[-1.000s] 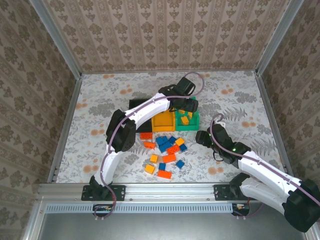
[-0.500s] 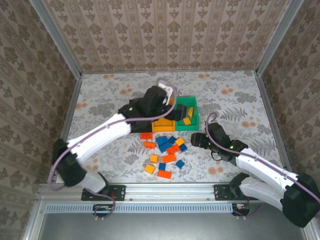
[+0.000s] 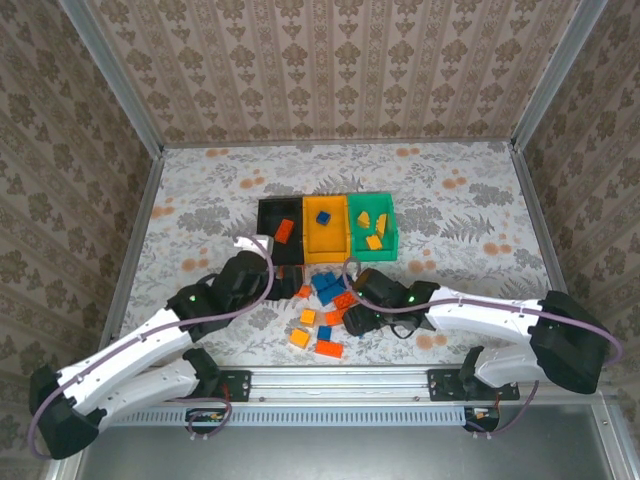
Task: Sort the legos into containers by color
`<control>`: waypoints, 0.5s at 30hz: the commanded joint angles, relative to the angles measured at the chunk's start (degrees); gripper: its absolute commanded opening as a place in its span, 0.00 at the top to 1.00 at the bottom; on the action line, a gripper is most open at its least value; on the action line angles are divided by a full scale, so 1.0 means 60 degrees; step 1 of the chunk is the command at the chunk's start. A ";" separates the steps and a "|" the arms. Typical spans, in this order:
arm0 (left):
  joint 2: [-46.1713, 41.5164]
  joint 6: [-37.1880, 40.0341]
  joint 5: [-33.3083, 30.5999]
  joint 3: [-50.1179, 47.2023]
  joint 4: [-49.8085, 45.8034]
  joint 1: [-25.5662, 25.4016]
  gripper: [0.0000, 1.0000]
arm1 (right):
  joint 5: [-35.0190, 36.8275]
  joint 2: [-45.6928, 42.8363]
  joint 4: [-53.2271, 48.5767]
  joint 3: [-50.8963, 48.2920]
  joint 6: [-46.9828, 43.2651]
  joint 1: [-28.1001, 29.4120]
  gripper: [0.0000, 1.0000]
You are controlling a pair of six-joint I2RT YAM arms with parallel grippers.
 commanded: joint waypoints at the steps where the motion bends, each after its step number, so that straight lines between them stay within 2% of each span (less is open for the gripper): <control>1: -0.0353 -0.0544 -0.0434 -0.0265 -0.0476 0.0159 0.00 | 0.0358 0.0408 -0.0721 0.0334 -0.0246 0.0264 0.26; 11: -0.0270 -0.0708 0.0010 -0.0518 -0.0318 0.0622 0.00 | 0.0942 0.1510 -0.0483 0.0571 -0.0260 0.0812 0.32; 15: -0.0161 -0.0742 0.0112 -0.0534 -0.0334 0.0768 0.00 | 0.1184 0.1761 -0.0359 0.0659 -0.0210 0.0933 0.37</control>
